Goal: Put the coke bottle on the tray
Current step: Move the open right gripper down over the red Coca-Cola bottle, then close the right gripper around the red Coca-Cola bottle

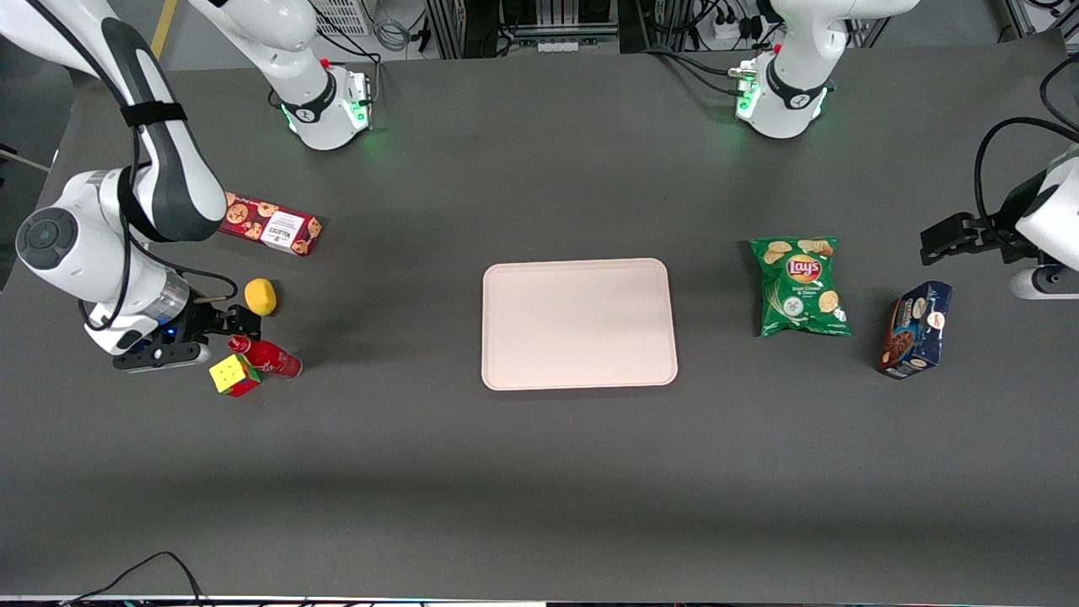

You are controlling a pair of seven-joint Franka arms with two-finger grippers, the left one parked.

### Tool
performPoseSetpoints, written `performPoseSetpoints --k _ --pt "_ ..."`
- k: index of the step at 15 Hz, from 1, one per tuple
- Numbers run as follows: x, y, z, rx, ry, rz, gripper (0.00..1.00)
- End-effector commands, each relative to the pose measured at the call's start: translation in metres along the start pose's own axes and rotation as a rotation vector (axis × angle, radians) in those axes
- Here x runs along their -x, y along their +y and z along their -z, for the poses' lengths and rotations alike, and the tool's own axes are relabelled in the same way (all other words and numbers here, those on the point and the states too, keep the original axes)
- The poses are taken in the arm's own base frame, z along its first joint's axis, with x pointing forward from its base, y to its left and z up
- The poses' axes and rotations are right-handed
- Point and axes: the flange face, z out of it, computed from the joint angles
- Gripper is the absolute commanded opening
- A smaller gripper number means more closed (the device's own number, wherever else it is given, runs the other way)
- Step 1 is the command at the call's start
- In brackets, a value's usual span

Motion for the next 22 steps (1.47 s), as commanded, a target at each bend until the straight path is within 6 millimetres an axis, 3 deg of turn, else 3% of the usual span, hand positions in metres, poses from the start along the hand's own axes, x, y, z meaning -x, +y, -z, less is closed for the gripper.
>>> performPoseSetpoints --k 1,7,10,12,16,17,22 --pt "-0.002 0.004 -0.018 -0.001 0.013 0.038 1.00" --pt "-0.003 0.002 -0.026 -0.005 0.012 0.044 1.00" --pt "-0.003 0.001 -0.029 -0.008 0.007 0.046 0.89" --pt "-0.003 0.000 -0.029 -0.008 0.007 0.047 0.70" --pt "-0.003 -0.002 -0.029 -0.007 0.008 0.050 0.06" --pt "-0.004 -0.002 -0.027 -0.005 0.012 0.048 0.00" --pt "-0.007 -0.007 -0.001 0.021 0.034 0.054 0.00"
